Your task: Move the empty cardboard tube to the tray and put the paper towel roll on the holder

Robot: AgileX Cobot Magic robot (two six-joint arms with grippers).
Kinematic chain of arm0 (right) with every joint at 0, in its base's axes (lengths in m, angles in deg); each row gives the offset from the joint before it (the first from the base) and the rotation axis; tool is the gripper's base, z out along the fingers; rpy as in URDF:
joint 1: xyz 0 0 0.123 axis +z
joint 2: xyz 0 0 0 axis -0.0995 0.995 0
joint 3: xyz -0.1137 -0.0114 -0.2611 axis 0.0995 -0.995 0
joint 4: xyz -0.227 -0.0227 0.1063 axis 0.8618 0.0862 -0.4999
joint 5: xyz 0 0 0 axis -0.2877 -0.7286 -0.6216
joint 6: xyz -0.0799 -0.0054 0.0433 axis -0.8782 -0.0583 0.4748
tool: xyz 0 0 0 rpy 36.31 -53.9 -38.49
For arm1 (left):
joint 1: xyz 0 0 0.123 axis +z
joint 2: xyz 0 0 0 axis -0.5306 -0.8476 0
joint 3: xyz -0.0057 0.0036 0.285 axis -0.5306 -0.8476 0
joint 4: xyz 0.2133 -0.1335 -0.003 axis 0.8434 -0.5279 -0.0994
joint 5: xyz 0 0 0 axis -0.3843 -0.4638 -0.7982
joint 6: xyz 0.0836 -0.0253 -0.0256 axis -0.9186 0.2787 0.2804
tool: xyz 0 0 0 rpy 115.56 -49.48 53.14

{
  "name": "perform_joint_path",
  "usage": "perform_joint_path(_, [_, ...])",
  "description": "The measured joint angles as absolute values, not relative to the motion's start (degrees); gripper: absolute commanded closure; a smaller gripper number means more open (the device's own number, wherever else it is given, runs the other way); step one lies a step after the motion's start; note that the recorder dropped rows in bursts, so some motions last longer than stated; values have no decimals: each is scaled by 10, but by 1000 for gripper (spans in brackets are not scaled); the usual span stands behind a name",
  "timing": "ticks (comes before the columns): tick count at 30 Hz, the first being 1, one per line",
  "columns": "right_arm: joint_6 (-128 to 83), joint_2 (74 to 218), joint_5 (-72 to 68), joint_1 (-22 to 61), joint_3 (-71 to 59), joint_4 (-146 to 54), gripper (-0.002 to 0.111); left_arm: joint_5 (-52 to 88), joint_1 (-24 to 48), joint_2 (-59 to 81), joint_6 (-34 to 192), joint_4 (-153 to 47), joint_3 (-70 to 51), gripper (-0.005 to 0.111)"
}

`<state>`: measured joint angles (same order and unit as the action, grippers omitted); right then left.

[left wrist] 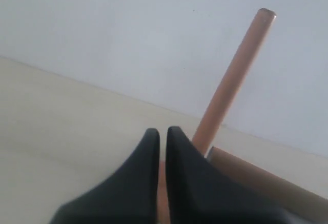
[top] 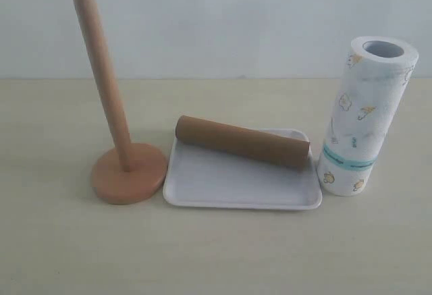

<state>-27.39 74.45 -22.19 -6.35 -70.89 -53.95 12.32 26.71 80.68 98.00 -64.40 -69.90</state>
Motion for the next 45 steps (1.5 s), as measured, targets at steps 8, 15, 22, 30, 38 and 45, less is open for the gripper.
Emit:
perform_joint_path(8, [-274, 744, -222, -64, -709, -539, 104, 120, 296, 807, 825, -638, -699, 103])
perform_joint_path(15, [-274, 744, -222, -64, -709, -539, 104, 50, 301, 807, 729, -638, -699, 103])
perform_joint_path(22, [-274, 744, -222, -64, -709, -539, 104, 2, 319, 807, 790, -638, -699, 103])
perform_joint_path(30, [-274, 744, -222, -64, -709, -539, 104, -1, 320, 807, 830, -641, -699, 103])
perform_joint_path(38, [-274, 744, -222, -64, -709, -539, 104, -1, 320, 807, 830, -641, -699, 103])
perform_joint_path(45, [-274, 744, -222, -64, -709, -539, 104, -1, 320, 807, 830, -641, -699, 103])
